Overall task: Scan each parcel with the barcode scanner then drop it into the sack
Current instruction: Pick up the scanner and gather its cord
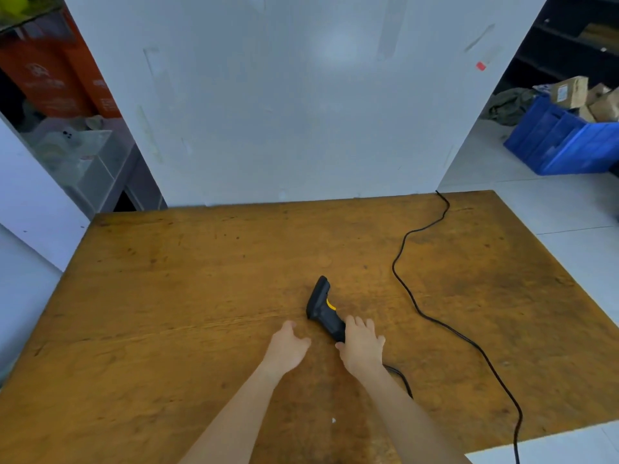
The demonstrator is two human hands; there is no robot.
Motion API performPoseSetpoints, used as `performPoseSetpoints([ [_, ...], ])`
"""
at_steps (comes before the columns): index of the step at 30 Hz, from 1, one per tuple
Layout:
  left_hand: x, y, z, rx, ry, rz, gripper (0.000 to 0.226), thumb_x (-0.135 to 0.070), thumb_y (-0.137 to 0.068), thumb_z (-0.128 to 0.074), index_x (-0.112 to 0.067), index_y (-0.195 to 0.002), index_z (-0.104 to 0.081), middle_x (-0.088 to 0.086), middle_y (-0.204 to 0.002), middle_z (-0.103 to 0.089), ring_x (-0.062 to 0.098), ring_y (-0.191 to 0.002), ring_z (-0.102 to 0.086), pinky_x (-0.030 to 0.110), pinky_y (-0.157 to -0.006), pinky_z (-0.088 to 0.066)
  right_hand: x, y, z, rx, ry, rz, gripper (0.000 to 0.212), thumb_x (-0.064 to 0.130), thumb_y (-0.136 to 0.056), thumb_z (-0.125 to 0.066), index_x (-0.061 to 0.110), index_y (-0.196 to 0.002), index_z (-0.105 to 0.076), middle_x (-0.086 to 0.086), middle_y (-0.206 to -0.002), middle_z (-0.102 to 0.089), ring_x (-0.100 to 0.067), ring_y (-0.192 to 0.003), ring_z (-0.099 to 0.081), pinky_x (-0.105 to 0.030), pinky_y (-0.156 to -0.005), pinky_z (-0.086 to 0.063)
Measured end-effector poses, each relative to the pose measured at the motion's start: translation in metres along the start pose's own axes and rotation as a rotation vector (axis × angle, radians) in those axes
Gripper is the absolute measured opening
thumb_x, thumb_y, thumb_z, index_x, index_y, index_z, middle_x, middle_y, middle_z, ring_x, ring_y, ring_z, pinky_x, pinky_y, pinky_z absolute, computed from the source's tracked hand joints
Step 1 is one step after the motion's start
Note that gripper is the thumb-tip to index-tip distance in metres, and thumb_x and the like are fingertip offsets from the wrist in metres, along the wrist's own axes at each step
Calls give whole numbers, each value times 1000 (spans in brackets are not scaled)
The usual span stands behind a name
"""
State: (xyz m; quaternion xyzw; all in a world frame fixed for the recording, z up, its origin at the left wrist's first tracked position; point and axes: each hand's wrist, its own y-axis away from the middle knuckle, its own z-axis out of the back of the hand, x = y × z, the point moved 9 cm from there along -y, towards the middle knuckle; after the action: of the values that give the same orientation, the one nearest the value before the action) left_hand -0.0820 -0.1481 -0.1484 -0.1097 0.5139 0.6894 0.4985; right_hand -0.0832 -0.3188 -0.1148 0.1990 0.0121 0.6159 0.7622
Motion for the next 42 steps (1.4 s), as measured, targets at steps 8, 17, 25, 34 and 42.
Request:
performPoseSetpoints([
  [8, 0, -17, -7, 3, 497, 61, 62, -25, -90, -67, -11, -142, -36, 2, -113, -60, 18, -94, -61, 33, -82, -49, 13, 23, -8, -37, -155, 139, 44, 17, -91, -60, 18, -132, -42, 2, -131, -47, -19, -124, -37, -32, -101, -41],
  [17, -38, -3, -44, 138, 703, 11, 46, -11, -91, -65, -5, -131, -44, 15, -120, -57, 27, -104, -61, 36, -86, -54, -22, 51, 14, -158, -135, 64, 44, 24, -90, -60, 20, -131, -44, 3, -129, -47, -19, -123, -38, -37, -96, -44],
  [25, -99, -4, -78, 151, 739, -37, 37, -10, -93, -62, -12, -124, -43, 11, -115, -57, 23, -94, -64, 30, -74, -54, -84, 38, 47, -255, -171, 27, 53, 30, -85, -66, 24, -132, -44, 5, -129, -46, -19, -125, -35, -33, -99, -41],
  [34, -183, -37, -90, -41, 811, -47, 41, -11, -94, -60, -6, -131, -43, 19, -128, -54, 30, -105, -60, 39, -88, -53, -214, -5, 59, -87, -239, -133, 54, 30, -89, -62, 26, -136, -34, 3, -119, -57, -18, -112, -52, -37, -91, -48],
  [42, -230, -51, -97, -163, 827, -59, 40, -12, -95, -59, -4, -131, -44, 18, -130, -55, 30, -110, -60, 36, -81, -52, -278, -60, 79, 168, -405, -75, 22, 33, -95, -54, 13, -85, -52, -5, -84, -64, -21, -77, -61, -33, -71, -48],
])
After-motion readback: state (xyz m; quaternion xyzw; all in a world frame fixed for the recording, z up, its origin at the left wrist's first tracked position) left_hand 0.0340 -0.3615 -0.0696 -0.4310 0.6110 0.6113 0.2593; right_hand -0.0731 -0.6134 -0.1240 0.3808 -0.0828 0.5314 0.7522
